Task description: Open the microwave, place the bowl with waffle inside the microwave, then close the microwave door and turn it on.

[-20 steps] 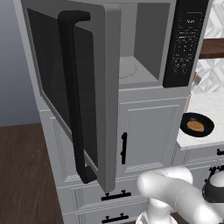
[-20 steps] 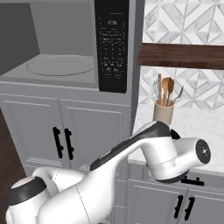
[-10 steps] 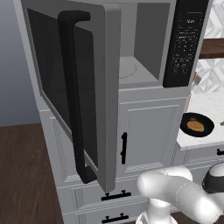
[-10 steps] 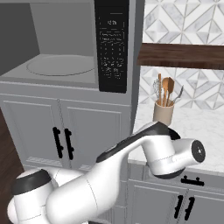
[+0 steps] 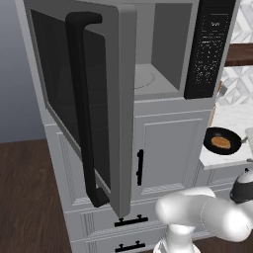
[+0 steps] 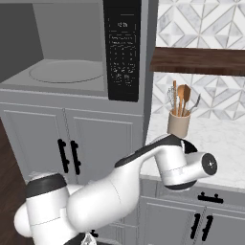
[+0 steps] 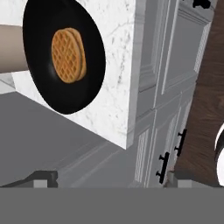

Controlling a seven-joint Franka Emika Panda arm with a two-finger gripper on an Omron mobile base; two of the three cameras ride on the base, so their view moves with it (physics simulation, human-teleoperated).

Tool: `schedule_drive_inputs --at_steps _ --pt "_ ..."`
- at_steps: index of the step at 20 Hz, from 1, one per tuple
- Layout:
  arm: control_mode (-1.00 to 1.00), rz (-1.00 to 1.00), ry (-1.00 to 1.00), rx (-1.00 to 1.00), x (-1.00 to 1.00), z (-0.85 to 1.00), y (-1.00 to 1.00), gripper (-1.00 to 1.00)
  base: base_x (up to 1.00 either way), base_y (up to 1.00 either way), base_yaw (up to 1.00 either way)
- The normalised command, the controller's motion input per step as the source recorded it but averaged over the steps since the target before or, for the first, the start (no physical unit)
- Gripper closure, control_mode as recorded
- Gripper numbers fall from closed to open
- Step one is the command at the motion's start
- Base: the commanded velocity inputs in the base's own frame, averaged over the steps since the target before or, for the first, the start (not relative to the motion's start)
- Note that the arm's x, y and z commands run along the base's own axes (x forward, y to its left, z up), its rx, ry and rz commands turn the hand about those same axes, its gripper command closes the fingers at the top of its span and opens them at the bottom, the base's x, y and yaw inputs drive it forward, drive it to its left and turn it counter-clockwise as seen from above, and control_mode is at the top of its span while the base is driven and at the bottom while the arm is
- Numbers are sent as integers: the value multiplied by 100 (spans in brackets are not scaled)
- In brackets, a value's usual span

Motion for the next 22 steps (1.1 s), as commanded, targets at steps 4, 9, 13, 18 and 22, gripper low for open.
schedule_drive_inputs --at_steps 4,9,13,18,22 --pt "-100 -3 0 -6 40 -32 -24 -100 0 0 0" --pt "-100 -3 0 -7 36 -30 -28 -100 0 0 0" --pt "-100 -3 0 -4 25 -24 -24 -100 0 0 0" --pt "-100 -2 0 -2 25 -15 -12 -100 0 0 0" --pt "-100 -1 0 0 34 0 -9 -100 0 0 0"
